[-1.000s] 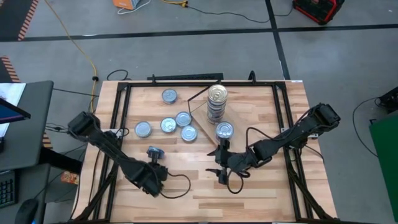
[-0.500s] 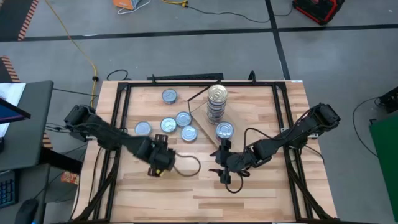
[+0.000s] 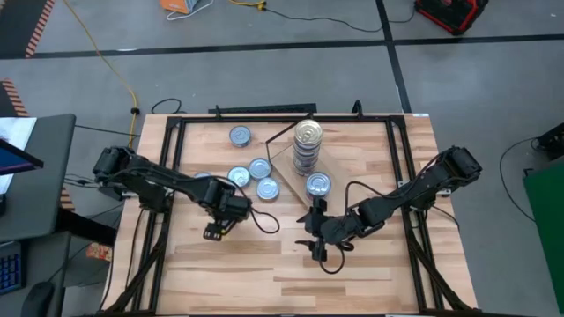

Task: Stack canned seafood by type on shelf
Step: Stack the blue tuna can on top of the blue tuna can on the shelf

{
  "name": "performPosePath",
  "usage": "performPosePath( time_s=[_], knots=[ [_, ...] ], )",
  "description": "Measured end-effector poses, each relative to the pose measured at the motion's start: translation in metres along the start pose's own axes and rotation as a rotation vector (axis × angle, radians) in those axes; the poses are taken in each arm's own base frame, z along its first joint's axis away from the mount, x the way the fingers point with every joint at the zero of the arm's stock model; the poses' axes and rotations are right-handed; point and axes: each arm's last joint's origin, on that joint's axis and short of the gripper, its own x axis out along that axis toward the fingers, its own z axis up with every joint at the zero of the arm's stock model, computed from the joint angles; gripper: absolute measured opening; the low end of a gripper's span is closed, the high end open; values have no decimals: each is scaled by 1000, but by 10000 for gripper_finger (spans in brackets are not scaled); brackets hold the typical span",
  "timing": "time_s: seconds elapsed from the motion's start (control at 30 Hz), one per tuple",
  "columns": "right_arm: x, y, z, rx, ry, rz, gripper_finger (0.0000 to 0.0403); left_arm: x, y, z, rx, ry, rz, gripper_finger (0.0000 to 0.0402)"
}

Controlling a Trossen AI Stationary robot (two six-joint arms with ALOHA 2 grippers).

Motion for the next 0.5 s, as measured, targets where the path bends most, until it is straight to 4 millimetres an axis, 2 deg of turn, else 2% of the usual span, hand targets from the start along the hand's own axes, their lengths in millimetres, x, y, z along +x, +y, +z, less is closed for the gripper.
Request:
performPosePath(
  time_s=[0.17,0.37,0.5],
  knots=[
    [0,1,0,-9,-1,2,327,2,0,0,20,-7,56,261],
    [-2,5,-3,-23,8,11,327,2,-4,5,34,-64,81,138],
    [-8,7,-5,-41,30,16,327,-3,-6,9,22,-124,32,129]
  ],
)
